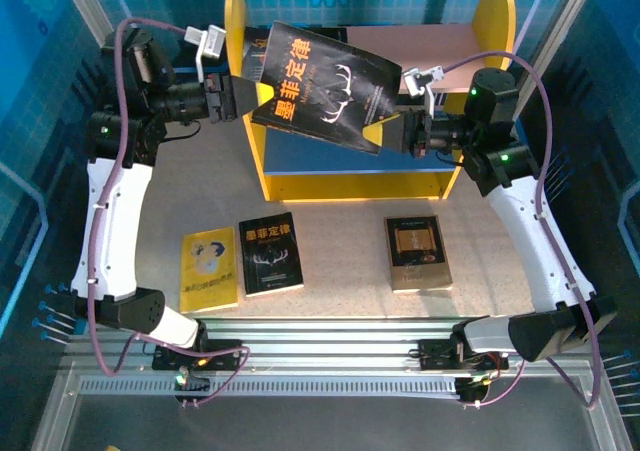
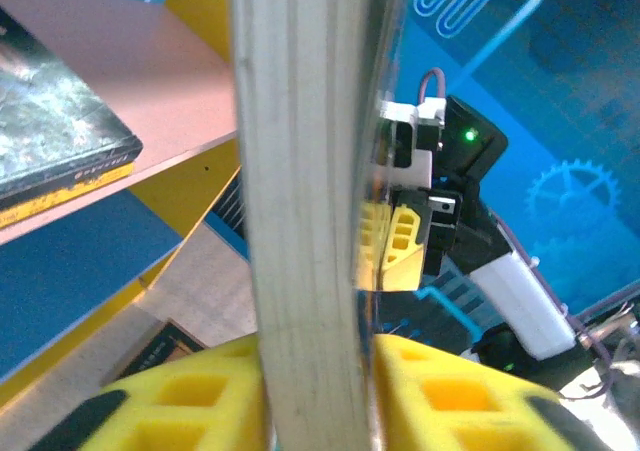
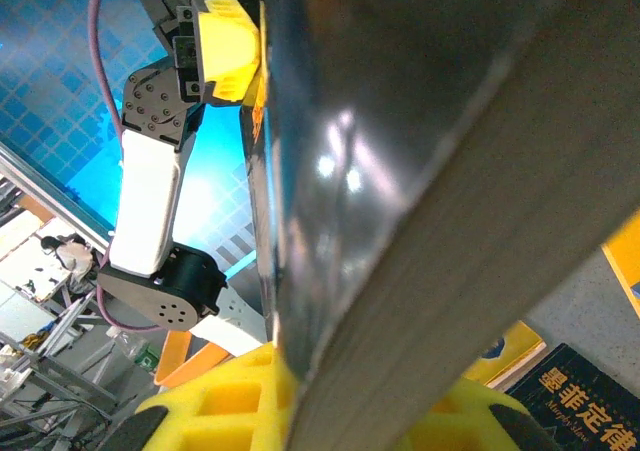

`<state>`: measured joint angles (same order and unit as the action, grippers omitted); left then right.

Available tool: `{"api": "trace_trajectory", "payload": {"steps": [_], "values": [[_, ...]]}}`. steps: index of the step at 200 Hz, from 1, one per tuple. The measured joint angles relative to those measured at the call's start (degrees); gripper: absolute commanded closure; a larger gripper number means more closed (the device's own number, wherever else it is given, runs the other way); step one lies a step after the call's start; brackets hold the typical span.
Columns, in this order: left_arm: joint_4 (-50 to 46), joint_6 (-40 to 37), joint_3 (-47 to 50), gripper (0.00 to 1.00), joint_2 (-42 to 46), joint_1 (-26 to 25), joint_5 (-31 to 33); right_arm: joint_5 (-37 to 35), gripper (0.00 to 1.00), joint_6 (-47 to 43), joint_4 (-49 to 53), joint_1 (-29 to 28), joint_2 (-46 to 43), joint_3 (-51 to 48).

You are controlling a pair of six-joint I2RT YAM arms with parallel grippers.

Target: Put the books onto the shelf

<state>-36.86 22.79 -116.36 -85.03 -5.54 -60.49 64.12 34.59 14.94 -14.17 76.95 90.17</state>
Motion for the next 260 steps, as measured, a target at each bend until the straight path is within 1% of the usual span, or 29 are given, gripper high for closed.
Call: {"api": "trace_trajectory", "payload": {"steps": [19,41,58,78,103,136,150,191,216,233,260], "values": [[2.36,1.38,1.6,0.78,0.76,0.0,-0.44,-0.04,0.97,-0.33,0.13,0.0,0.11,0.0],[5.6,3.3,3.32,0.77,1.05,0.0,-0.87,-0.52,0.97,-0.52,0.42,0.0,0.11,0.0],[6.4,4.13,3.61,0.79,1.03,-0.26,-0.85,-0.68,0.96,-0.52,0.44,0.0,0.15,0.0],[6.95,4.39,3.61,0.86,1.03,-0.63,-0.83,-0.68,0.92,-0.52,0.46,0.13,0.15,0.02],[8.83,4.92,4.15,1.0,1.09,-1.07,-0.46,-0.85,0.85,-0.55,0.46,0.48,0.13,0.02],[13.94,7.85,7.45,1.0,1.51,-1.18,-0.13,-2.1,0.77,-0.7,0.68,0.74,-0.09,0.02],[17.07,9.84,9.4,1.0,1.95,-1.27,0.28,-4.0,0.68,-0.13,0.28,0.74,-0.37,0.02],[29.16,15.93,16.46,1.0,5.05,-2.99,3.78,-10.82,0.49,3.04,-2.21,0.7,-2.54,-1.25],[33.92,18.18,18.29,1.0,6.64,-3.15,6.62,-15.3,0.39,4.17,-3.19,0.68,-4.96,-2.67],[36.39,19.26,18.64,1.0,7.21,-3.15,8.13,-17.49,0.35,5.05,-3.65,0.68,-5.9,-3.06],[39.23,20.5,19.54,1.0,8.02,-3.15,8.68,-19.17,0.33,6.14,-4.39,0.68,-5.99,-3.19]]}}
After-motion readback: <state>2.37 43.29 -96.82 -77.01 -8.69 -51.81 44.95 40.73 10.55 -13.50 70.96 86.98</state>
